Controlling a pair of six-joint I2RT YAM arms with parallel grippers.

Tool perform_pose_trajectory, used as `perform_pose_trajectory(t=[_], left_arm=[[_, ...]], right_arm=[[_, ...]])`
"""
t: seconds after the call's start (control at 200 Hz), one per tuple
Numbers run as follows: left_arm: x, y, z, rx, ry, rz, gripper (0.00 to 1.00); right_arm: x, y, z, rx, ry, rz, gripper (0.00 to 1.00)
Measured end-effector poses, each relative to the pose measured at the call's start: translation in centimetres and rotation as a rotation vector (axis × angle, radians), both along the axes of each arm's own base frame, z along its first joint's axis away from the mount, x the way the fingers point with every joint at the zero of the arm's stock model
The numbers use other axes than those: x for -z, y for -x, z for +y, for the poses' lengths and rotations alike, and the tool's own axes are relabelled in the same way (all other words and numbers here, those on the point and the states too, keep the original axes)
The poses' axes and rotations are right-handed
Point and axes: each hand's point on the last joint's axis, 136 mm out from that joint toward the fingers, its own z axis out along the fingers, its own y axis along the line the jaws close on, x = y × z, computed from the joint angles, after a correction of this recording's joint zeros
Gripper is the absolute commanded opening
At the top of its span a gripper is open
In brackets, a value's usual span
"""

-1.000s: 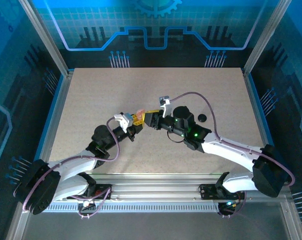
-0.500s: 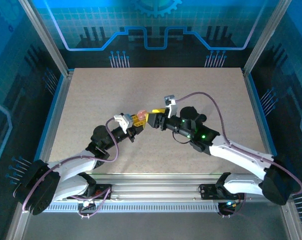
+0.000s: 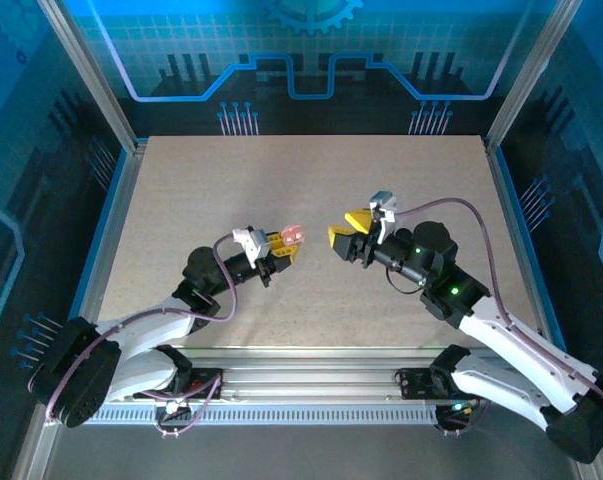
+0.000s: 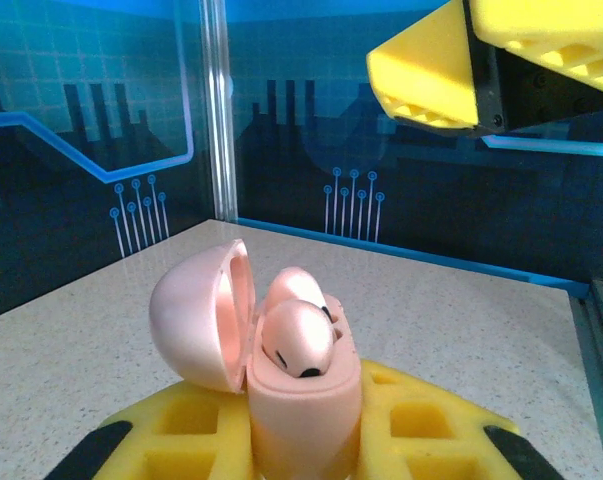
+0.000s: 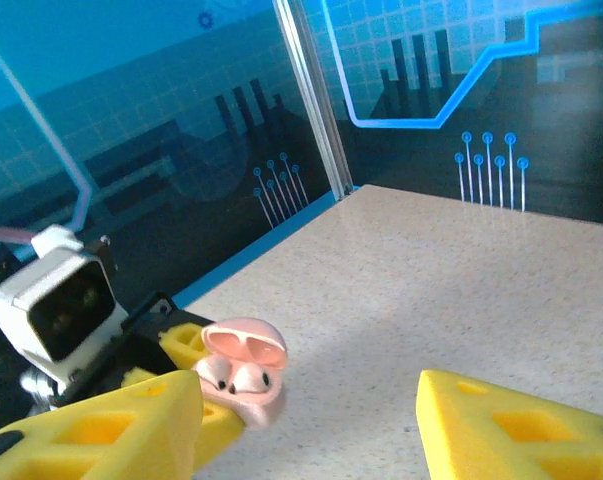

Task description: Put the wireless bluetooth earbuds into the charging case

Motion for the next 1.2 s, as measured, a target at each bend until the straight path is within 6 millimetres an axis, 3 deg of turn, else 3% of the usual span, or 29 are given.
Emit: perform_pose_trajectory(t=[0.18,0.47,0.66,0.83,1.196], left_arm=[[0.0,0.1,-0.5,0.033,-0.004,0.014,0.17],[0.1,0.6,-1.0,0.080,-0.005,0.029,0.17],[0.4,1.1,-1.3,0.114,-0.016,0.041,0.17],[0.0,1.7,-1.3,0.140,-0.014,0.032,0.17],[-0.4,2.3,-1.5,0.174,-0.017,0.026,0.17]], right_arm=[[0.1,1.1,-0.6,-0.083,0.098,-0.106,0.59],[3.7,2.7,0.0,-0.305,0.258,-0.147,0.62],[4.3,3.7,0.6,-0.439,0.331,-0.197,0.66],[3.9,3.3,1.7,-0.538,0.376,-0.225,0.67],[5.3,1.1,4.2,-0.653,0.447,-0.183,0.65]])
